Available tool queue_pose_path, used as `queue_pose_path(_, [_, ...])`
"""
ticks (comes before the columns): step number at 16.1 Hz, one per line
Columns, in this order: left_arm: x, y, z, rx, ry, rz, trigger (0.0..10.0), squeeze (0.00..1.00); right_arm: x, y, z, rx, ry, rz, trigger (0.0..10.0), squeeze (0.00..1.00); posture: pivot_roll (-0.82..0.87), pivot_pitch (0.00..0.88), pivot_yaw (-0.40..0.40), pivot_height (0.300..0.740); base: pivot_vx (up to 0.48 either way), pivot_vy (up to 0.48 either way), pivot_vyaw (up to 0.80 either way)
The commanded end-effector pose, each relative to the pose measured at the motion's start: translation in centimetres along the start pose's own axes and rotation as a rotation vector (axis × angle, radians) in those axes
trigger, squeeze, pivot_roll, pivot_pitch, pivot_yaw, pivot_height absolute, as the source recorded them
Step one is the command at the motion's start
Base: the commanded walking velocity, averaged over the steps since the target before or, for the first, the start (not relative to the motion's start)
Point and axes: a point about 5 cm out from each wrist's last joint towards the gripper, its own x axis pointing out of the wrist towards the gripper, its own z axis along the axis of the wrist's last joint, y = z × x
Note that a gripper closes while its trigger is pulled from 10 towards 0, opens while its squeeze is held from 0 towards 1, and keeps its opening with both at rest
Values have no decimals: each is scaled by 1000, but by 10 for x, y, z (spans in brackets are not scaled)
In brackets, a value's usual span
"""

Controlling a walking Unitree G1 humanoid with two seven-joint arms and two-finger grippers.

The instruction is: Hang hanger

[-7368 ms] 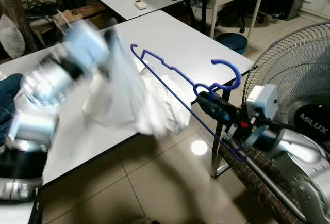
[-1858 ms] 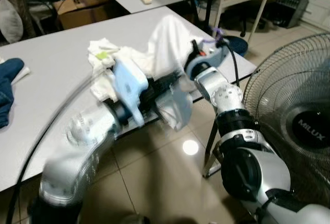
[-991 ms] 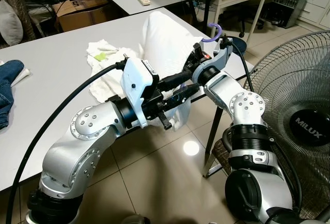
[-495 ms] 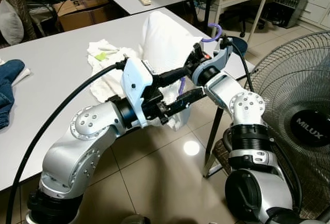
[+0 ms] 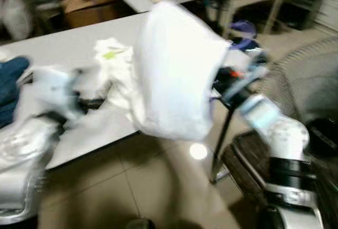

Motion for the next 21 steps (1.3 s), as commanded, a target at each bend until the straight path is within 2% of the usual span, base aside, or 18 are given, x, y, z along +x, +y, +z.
queue_pose_path(1, [5, -17, 8, 2, -37, -100, 10000, 824, 12, 17, -2, -24, 18, 79, 10000, 0, -52, 0, 81, 740, 0, 0, 788])
queue_pose_path(2, [5, -17, 8, 2, -37, -100, 10000, 824, 12, 17, -2, -24, 18, 79, 10000, 0, -52, 0, 81, 740, 0, 0, 788])
queue_pose_path(3, [5, -23, 7, -6, -29, -144, 10000, 824, 13, 17, -2, -31, 21, 80, 10000, 0, -54, 0, 82, 740, 0, 0, 788])
queue_pose_path(4, [4, -20, 3, 10, -4, -113, 10000, 816, 13, 23, -3, -48, 35, 114, 10000, 0, -53, 0, 79, 740, 0, 0, 788])
queue_pose_path(5, [2, -9, 1, 38, 7, -23, 10000, 808, 12, 32, -3, -71, 52, 181, 10000, 0, -49, 0, 74, 740, 0, 0, 788])
queue_pose_path(6, [2, -4, 0, 49, 6, 21, 10000, 800, 10, 36, -3, -82, 60, 213, 10000, 0, -49, 0, 74, 740, 0, 0, 788])
queue_pose_path(7, [-2, 16, 3, 80, -8, 190, 10000, 745, 7, 48, -4, -105, 84, 298, 10000, 0, -44, 0, 68, 740, 0, 0, 788])
queue_pose_path(8, [-13, 38, 9, 105, -41, 361, 10000, 490, 4, 58, -8, -137, 129, 362, 10000, 0, -40, 0, 59, 740, 0, 0, 788])
queue_pose_path(9, [-16, 41, 12, 106, -52, 383, 10000, 494, 3, 59, -10, -148, 143, 369, 10000, 0, -40, 0, 59, 740, 0, 0, 788])
queue_pose_path(10, [-20, 42, 18, 90, -85, 382, 10000, 494, 1, 61, -14, -167, 167, 376, 10000, 0, -33, 0, 53, 740, 0, 0, 788])
queue_pose_path(11, [-22, 37, 22, 74, -108, 350, 10000, 384, -2, 62, -17, -173, 182, 380, 10000, 0, -33, 0, 53, 740, 0, 0, 788])
queue_pose_path(12, [-23, 34, 24, 68, -115, 326, 10000, 145, -4, 62, -18, -175, 192, 382, 10000, 0, -22, 0, 47, 740, 0, 0, 788])
queue_pose_path(13, [-23, 27, 26, 57, -119, 269, 10000, 0, -10, 63, -23, -183, 219, 388, 10000, 0, -18, 0, 44, 740, 0, 0, 788])
queue_pose_path(15, [-25, 17, 26, 63, -117, 222, 10000, 0, -21, 62, -30, -198, 260, 380, 10000, 0, -13, 0, 38, 740, 0, 0, 788])
queue_pose_path(17, [-28, 13, 26, 53, -125, 251, 10000, 0, -34, 63, -35, -205, 291, 380, 10000, 0, -12, 0, 33, 740, 0, 0, 791])
queue_pose_path(19, [-30, 11, 24, 32, -125, 268, 10000, 0, -41, 64, -35, -205, 292, 380, 10000, 0, -7, 0, 28, 740, 0, 0, 794])
queue_pose_path(21, [-32, 2, 19, 8, -111, 244, 10000, 0, -48, 65, -30, -211, 264, 376, 10000, 0, -12, 0, 29, 740, 0, 0, 794])
